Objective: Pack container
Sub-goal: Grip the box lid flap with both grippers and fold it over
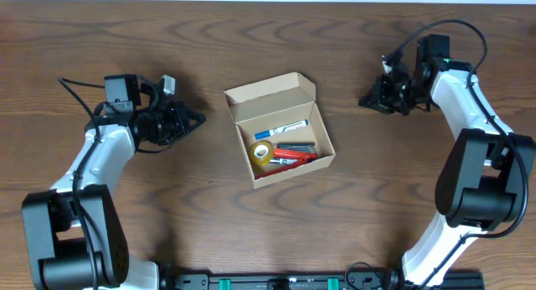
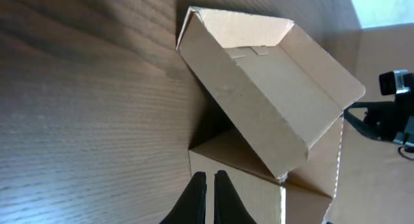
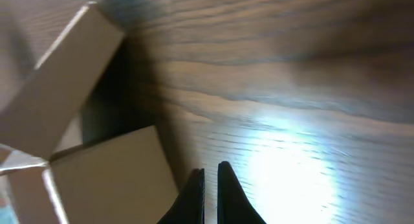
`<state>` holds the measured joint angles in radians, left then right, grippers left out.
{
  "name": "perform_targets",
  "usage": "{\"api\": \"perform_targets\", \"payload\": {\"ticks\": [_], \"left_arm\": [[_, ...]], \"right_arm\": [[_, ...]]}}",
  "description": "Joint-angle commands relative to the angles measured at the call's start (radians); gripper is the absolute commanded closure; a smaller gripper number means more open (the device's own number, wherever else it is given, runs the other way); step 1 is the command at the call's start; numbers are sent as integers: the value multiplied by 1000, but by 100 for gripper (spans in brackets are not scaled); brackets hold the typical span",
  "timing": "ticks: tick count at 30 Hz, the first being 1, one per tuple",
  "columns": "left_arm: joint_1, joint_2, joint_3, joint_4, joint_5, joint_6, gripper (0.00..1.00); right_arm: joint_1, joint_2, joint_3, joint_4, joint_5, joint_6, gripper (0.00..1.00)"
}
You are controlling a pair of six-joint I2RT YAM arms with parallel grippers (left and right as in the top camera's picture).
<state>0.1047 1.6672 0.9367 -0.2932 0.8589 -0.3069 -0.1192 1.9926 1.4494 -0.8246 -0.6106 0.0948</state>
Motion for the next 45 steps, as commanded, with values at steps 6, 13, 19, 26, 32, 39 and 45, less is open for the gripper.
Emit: {"api": "perform_targets", "payload": {"ticks": [6, 13, 19, 26, 32, 39, 45], "left_arm": [[4, 109, -25, 83, 96, -92, 94], [-21, 189, -25, 194, 188, -108, 94], [-43, 213, -25, 271, 235, -109, 94], [-55, 229, -25, 331, 234, -182, 94], [-70, 263, -25, 380, 234, -231, 94], [-100, 354, -24, 469, 266, -273, 94], [-122, 386, -24, 547, 268, -319, 94]], "right_arm": [[6, 33, 15, 32, -169, 42, 99], [23, 82, 15, 55, -233, 48, 99], [41, 119, 15, 109, -316, 51, 99], [68, 139, 15, 186, -322, 66, 99], [76, 140, 15, 245, -322, 104, 99], [76, 142, 15, 255, -322, 110, 99], [84, 163, 15, 263, -334, 115, 99]]}}
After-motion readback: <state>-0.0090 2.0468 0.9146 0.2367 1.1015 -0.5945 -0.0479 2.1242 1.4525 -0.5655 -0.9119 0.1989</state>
